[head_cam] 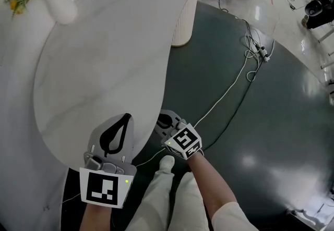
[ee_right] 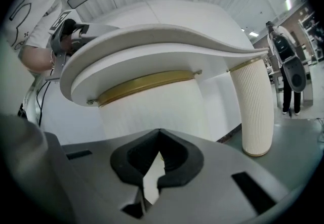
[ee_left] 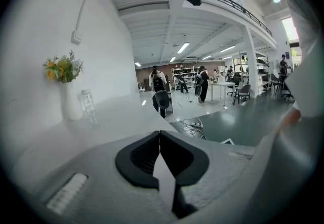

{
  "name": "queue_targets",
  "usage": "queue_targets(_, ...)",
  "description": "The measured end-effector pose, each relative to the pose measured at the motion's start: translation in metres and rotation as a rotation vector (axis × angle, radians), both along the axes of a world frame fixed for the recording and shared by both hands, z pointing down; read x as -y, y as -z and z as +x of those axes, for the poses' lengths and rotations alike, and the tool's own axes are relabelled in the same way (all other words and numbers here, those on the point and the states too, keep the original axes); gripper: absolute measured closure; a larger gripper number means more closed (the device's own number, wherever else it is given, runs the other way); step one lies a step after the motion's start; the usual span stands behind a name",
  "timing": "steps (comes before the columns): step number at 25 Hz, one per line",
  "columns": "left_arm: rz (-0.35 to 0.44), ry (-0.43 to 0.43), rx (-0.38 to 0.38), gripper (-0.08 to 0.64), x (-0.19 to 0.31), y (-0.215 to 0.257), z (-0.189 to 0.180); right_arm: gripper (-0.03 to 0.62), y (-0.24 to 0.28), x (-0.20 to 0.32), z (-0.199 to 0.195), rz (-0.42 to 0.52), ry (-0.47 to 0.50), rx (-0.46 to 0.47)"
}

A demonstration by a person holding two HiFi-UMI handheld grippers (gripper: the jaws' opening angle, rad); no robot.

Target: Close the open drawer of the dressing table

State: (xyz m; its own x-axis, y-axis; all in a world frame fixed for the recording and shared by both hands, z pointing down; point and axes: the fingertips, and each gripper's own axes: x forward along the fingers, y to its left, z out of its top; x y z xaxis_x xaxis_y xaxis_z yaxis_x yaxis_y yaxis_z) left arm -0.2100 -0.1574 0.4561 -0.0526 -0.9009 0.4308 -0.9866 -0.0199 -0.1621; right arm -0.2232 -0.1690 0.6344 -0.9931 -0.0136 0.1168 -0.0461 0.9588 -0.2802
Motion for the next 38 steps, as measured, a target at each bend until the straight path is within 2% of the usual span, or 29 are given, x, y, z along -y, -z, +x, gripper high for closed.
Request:
queue_targets(7,0.034,0.027,-0.048,0.543,-0.006,0.019,0.002,0.592,0.028,-0.001,0.035,0.023,-0.017,-0.096)
queue_targets(14,0.085,0.010,-0.023,0.543,-0.012,0.037,0.003,0.592,0.059,-0.004,0.060,0.041,-0.054,-0.162)
queue_targets(23,0.099,-0.031,-0.012,0.543,-0.023,0.075,0.008,0.594,0.127,-0.005,0.087,0.072,-0.120,-0.207)
queue_targets(31,0.167,-0.019,-0.045,0.543,-0.032,0.117,0.019,0.594,0.190,-0.016,0.105,0.118,-0.147,-0.222)
queue_targets(38,0.218,-0.016,-0.043,0.543,-0.042,0.153,0.029,0.594,0.248,-0.021,0.120,0.174,-0.172,-0.206)
